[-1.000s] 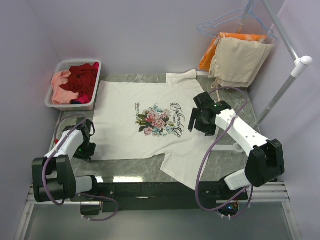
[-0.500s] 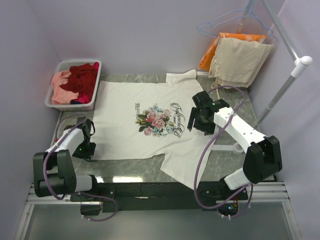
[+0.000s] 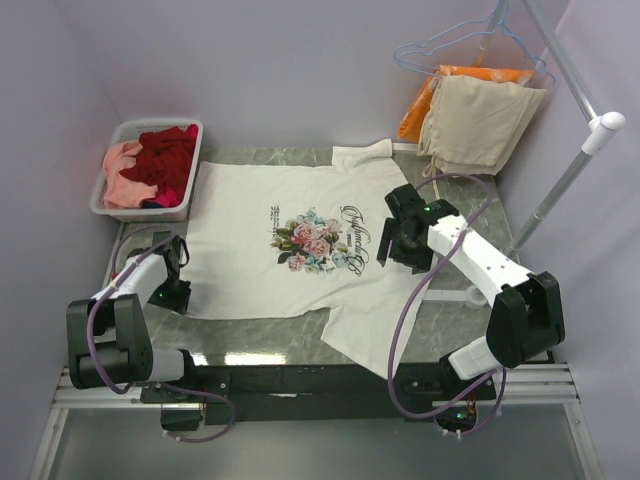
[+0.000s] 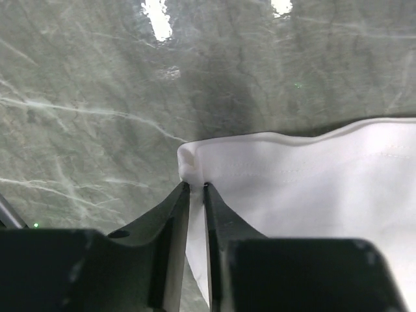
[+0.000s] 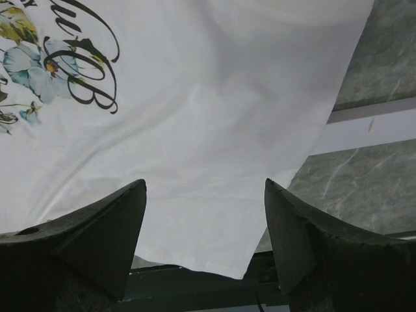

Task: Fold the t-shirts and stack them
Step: Flatten the tshirt out

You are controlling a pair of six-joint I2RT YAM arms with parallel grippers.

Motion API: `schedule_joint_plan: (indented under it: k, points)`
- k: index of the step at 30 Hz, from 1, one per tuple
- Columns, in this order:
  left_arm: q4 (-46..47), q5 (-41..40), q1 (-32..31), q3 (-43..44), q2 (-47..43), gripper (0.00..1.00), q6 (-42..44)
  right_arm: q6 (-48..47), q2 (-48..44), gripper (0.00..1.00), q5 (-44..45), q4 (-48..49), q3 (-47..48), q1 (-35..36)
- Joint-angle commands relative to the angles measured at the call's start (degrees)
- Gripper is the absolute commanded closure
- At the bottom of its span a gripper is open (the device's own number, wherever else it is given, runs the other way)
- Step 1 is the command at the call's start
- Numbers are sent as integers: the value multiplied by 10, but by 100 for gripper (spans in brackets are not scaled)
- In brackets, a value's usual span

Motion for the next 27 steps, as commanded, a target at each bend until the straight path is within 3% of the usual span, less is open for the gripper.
schedule_joint_plan:
  k: [1,9,18,27]
  points:
    - [64,20,5,-45,37,81,6,9,-33,20,23,-18,-2,1]
    - [64,20,5,-45,23,99,18,16,-48,20,26,-21,-8,1]
    - [14,-6,4,50,-51,99,54,24,-72,20,20,-20,-69,20]
    - [-16,-40,4,156,-67,99,92,62,-112,24,-8,-2,-172,105]
